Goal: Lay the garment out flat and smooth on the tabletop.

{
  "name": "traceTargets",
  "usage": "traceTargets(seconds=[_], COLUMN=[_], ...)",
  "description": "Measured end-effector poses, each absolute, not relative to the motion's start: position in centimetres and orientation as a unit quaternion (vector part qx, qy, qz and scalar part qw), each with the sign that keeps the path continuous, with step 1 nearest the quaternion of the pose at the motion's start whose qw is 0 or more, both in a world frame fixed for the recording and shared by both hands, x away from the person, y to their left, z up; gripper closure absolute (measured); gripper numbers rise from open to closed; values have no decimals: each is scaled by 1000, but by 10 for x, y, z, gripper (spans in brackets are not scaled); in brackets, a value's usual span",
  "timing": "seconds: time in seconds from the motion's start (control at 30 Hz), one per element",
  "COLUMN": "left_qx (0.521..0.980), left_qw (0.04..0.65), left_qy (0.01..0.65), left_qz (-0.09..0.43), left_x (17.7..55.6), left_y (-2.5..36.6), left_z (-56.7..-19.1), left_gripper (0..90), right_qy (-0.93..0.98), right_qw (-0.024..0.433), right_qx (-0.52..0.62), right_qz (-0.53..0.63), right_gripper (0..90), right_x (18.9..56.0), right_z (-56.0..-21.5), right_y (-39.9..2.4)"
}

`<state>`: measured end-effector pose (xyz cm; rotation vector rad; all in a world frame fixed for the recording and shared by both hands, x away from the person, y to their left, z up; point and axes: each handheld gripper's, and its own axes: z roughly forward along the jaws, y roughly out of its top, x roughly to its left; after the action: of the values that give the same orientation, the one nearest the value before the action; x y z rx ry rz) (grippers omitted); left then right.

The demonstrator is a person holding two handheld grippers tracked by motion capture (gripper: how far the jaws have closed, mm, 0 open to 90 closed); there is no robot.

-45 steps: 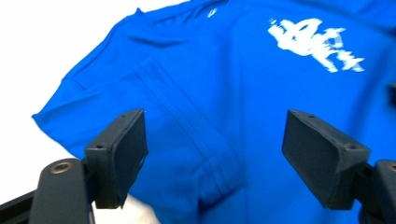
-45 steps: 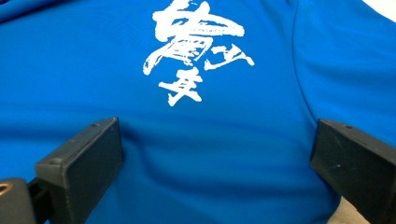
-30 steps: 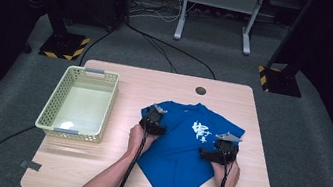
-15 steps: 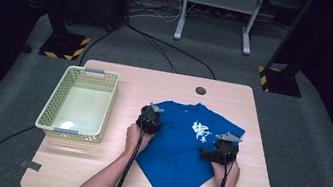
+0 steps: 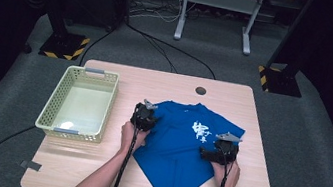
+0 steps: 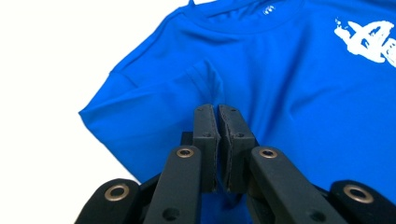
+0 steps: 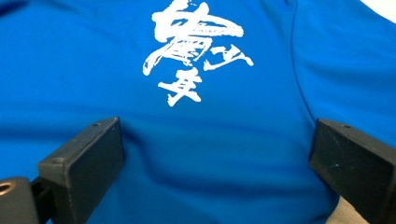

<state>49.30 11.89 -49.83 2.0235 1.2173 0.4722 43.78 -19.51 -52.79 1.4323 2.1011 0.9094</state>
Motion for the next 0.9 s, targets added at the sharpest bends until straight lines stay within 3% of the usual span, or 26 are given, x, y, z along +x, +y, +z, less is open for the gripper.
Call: traceTargets(seconds=[0.9], left_qx=[745], left_qw=[363], left_qy=[515], left_qz=[218], left_x=[482], left_y=[165], left_z=[-501], left_gripper=[857], right_qy=[757], right_qw=[220], right_qx=[520], right_qz=[329], right_gripper=[29], right_x=[438], right_z=[-528], right_y=[-196])
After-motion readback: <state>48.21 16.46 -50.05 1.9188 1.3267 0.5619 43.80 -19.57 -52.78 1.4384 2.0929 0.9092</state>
